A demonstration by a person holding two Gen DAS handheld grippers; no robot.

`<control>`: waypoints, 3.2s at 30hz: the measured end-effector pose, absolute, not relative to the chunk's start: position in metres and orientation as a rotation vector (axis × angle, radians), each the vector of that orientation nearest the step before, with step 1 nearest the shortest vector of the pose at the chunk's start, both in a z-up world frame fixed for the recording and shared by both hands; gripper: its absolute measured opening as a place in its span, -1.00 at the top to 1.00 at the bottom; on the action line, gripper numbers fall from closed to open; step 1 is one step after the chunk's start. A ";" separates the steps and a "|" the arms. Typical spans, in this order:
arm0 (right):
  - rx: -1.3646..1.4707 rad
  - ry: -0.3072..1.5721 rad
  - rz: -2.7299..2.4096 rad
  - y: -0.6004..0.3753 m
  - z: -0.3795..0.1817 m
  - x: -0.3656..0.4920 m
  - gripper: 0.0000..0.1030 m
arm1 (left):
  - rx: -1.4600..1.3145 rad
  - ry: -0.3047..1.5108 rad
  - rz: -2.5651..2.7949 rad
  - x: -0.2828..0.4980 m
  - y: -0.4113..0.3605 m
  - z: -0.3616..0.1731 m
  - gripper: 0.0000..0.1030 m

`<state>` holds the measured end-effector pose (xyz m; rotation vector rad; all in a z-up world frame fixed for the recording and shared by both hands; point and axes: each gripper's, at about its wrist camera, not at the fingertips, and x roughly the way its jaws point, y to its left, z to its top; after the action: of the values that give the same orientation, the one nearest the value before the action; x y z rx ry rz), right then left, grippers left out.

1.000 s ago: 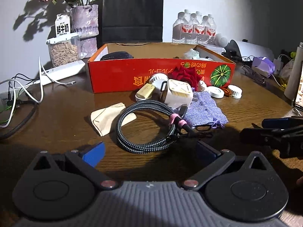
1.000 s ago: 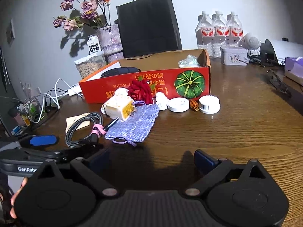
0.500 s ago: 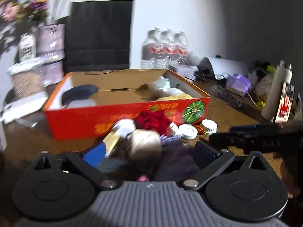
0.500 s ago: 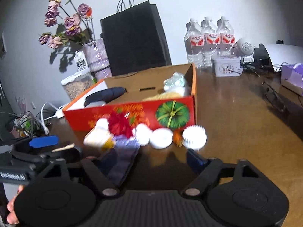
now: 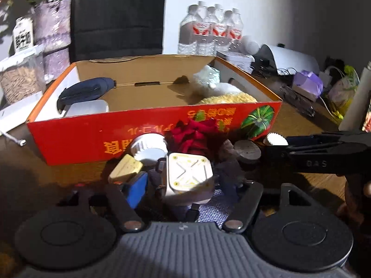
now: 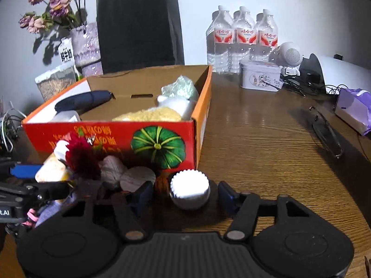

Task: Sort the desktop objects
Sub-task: 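Drop the white adapter in the box while the right gripper drops the white cap there, then return both grippers toward the remaining table items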

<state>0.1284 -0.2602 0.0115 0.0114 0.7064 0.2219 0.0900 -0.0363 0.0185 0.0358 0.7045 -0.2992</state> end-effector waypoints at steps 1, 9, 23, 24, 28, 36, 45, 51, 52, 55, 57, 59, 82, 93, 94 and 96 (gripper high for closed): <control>0.004 0.702 0.222 -0.260 0.010 0.128 -0.08 | 0.043 0.702 -0.307 0.089 -0.039 0.018 -0.15; -0.014 0.653 0.220 -0.261 0.012 0.117 0.12 | 0.036 0.692 -0.237 0.068 -0.042 0.031 -0.03; 0.091 0.592 0.282 -0.277 0.034 0.026 0.33 | -0.054 0.588 -0.210 0.013 -0.015 0.079 -0.03; 0.088 0.586 0.281 -0.276 0.035 0.023 0.33 | -0.057 0.583 -0.206 0.012 -0.014 0.079 -0.03; 0.089 0.573 0.296 -0.272 0.042 0.018 0.33 | -0.082 0.585 -0.219 0.015 -0.011 0.082 -0.03; 0.125 0.513 0.412 -0.267 0.093 0.055 0.33 | -0.110 0.570 -0.317 0.094 0.004 0.131 -0.03; 0.066 0.671 0.352 -0.198 0.114 0.276 0.33 | -0.056 0.827 -0.154 0.309 -0.002 0.085 -0.03; -0.057 0.944 0.222 -0.176 0.050 0.368 0.30 | -0.033 0.928 -0.138 0.352 0.000 0.044 -0.08; -0.067 0.960 0.205 -0.175 0.045 0.372 0.30 | -0.042 0.936 -0.147 0.353 0.001 0.045 -0.12; -0.105 0.960 0.192 -0.172 0.046 0.372 0.26 | -0.052 0.923 -0.180 0.349 0.003 0.058 -0.39; -0.118 0.946 0.204 -0.172 0.055 0.367 0.21 | -0.056 0.898 -0.169 0.340 0.007 0.075 -0.44; -0.082 0.900 0.213 -0.180 0.073 0.355 0.06 | -0.080 0.864 -0.182 0.325 0.014 0.096 -0.52; 0.047 0.623 0.422 -0.229 0.042 0.025 -0.62 | -0.058 0.644 -0.210 -0.003 0.020 0.051 -1.00; 0.055 0.648 0.380 -0.226 0.028 0.007 -0.62 | -0.038 0.674 -0.186 -0.018 0.030 0.031 -1.00; 0.050 0.641 0.382 -0.226 0.029 0.008 -0.62 | -0.026 0.678 -0.181 -0.014 0.030 0.032 -1.00; 0.057 0.627 0.389 -0.227 0.035 0.013 -0.62 | 0.001 0.675 -0.184 -0.004 0.028 0.034 -1.00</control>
<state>0.0129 -0.2268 0.0349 0.0572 0.6267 0.3891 -0.0039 0.0282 0.0344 0.0009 0.6754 -0.1845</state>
